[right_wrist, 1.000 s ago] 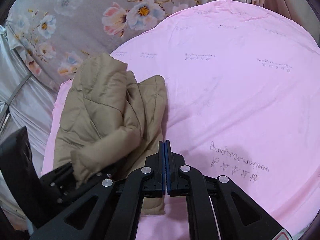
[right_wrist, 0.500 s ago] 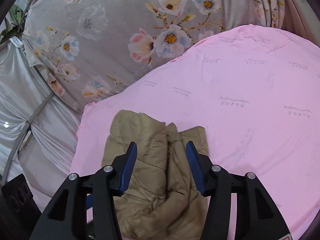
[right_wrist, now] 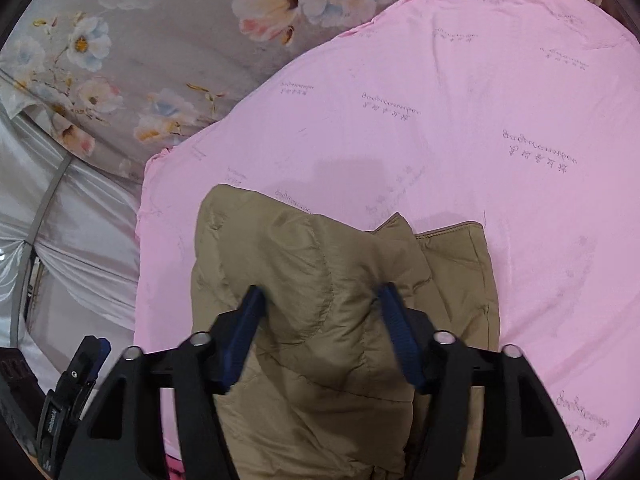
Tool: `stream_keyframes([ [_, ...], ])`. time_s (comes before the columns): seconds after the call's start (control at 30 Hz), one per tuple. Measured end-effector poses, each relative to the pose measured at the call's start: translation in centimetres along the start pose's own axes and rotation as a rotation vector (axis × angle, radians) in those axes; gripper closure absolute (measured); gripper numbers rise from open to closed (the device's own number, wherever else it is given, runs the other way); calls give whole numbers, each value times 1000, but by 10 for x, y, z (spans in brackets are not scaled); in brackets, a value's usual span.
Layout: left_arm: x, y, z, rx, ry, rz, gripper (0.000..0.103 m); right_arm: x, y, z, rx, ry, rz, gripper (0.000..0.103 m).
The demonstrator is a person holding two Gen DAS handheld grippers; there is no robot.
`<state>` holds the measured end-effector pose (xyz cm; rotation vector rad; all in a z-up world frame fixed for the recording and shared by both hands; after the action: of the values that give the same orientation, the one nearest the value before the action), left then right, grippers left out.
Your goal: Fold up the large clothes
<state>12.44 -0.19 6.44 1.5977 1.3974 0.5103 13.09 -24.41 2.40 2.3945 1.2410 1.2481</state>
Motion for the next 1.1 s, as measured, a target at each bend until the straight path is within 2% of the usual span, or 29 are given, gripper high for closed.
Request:
stream_keyframes([
  [0.03, 3, 2, 5, 3, 2, -4, 39, 1, 1, -1, 4, 22, 8, 88],
  [0.07, 1, 4, 10, 7, 4, -4, 39, 1, 3, -5, -2, 39, 20, 94],
  [0.17, -7, 10, 21, 17, -8, 16, 39, -5, 9, -25, -47, 21, -2, 98],
  [0.3, -29, 9, 37, 37, -32, 56, 40, -37, 4, -49, -112, -64, -12, 99],
  [0.4, -55, -5, 54, 78, -62, 97, 40, -65, -5, -55, -139, -143, -7, 99],
  [0.53, -96, -28, 85, 152, -81, 164, 40, -87, -15, -49, -164, -232, -18, 98],
  [0.63, -112, -49, 110, 203, -63, 198, 41, -90, -21, -37, -169, -272, -40, 97],
  [0.8, -112, -73, 137, 228, -15, 226, 39, -95, -30, -17, -200, -351, -126, 93],
  [1.1, -107, -95, 155, 188, 6, 268, 35, -107, -43, 0, -259, -359, -163, 87],
])
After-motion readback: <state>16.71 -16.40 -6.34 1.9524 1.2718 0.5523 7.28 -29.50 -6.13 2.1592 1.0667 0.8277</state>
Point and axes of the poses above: each gripper's, at about its wrist camera, not at the fingertips, and z roughly the way its jaws point, x to its left, y to its top, the point moved 10 cm from there along z, roughly the way its jaws point, and after that the axes turned 12 degrees about -x, right-handed, at the moved point
